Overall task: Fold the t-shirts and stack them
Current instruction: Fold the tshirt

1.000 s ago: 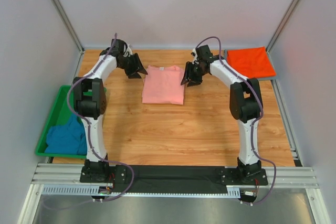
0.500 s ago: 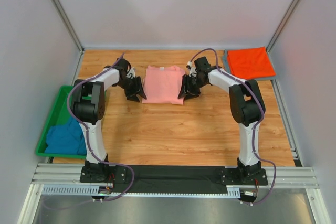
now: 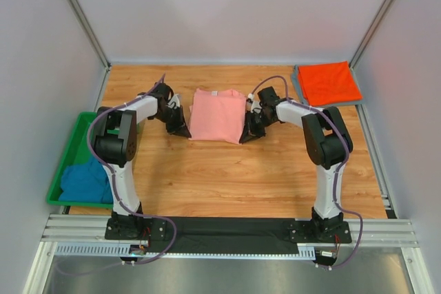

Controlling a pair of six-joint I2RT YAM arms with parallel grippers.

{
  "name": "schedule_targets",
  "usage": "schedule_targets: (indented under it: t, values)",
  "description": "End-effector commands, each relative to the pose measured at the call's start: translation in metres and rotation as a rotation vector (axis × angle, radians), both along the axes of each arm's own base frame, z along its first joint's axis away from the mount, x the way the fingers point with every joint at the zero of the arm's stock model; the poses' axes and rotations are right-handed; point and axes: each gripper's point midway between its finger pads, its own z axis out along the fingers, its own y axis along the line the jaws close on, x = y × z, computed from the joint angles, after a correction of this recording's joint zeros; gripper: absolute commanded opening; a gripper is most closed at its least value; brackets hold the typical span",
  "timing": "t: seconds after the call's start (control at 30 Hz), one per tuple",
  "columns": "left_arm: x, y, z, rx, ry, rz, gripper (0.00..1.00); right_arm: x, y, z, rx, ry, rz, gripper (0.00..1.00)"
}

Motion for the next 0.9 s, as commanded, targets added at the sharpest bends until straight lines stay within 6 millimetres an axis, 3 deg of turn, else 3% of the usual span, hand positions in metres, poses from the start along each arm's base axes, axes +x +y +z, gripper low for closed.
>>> schedule_targets:
  t: [0.0,0.03,0.07,0.1,0.17,0.27,0.33,0.37,0.43,0.47,0.57,0.67,0.7,0.73,0.8,0.83,0.87]
  values:
    - [-0.021,-0.016,0.03,-0.054,-0.014,-0.008,0.0,-0.015,-0.005,0.027,0.021,-0.06,0.027,0.04]
    - [-0.037,-0.017,0.025,-0.051,0.023,-0.009,0.0,-0.02,-0.006,0.035,0.027,-0.07,0.027,0.03]
    - [-0.045,-0.019,0.032,-0.049,0.025,-0.011,0.0,-0.033,-0.011,0.028,0.017,-0.044,0.027,0.03]
    - [-0.067,-0.025,0.026,-0.034,0.076,-0.033,0.0,-0.037,-0.012,0.036,0.024,-0.059,0.026,0.01]
    - [-0.09,-0.032,0.03,-0.022,0.093,-0.063,0.0,-0.057,-0.018,0.029,0.015,-0.022,0.019,0.0]
    - [-0.126,-0.026,0.028,0.039,0.157,-0.048,0.01,-0.08,-0.018,0.035,0.02,-0.016,0.035,0.0]
    - [-0.152,-0.02,0.023,0.06,0.222,-0.029,0.07,-0.105,-0.02,0.032,0.002,0.011,0.044,0.0]
    - [-0.159,-0.02,0.029,0.058,0.21,-0.027,0.17,-0.113,-0.021,0.032,0.003,0.017,0.047,0.0]
    - [-0.172,-0.013,0.03,0.082,0.233,-0.019,0.32,-0.135,-0.02,0.032,-0.011,0.031,0.066,0.12]
    - [-0.174,-0.01,0.036,0.085,0.215,-0.024,0.34,-0.14,-0.021,0.032,-0.016,0.034,0.068,0.18]
    - [-0.151,-0.008,0.057,0.118,0.105,-0.051,0.45,-0.145,-0.028,0.04,-0.055,0.014,0.079,0.27]
    - [-0.119,-0.004,0.063,0.169,-0.011,-0.101,0.48,-0.124,-0.03,0.055,-0.095,-0.064,0.102,0.36]
    - [-0.103,-0.006,0.071,0.164,-0.058,-0.108,0.48,-0.102,-0.027,0.064,-0.091,-0.11,0.105,0.38]
    - [-0.092,-0.003,0.068,0.168,-0.058,-0.102,0.48,-0.092,-0.028,0.067,-0.09,-0.122,0.1,0.39]
    - [-0.066,-0.008,0.076,0.126,-0.132,-0.11,0.48,-0.066,-0.032,0.065,-0.096,-0.125,0.079,0.4]
    - [-0.056,-0.004,0.072,0.12,-0.135,-0.098,0.48,-0.044,-0.028,0.078,-0.076,-0.177,0.076,0.41]
    - [-0.041,-0.007,0.079,0.101,-0.184,-0.108,0.48,-0.034,-0.027,0.071,-0.07,-0.159,0.071,0.41]
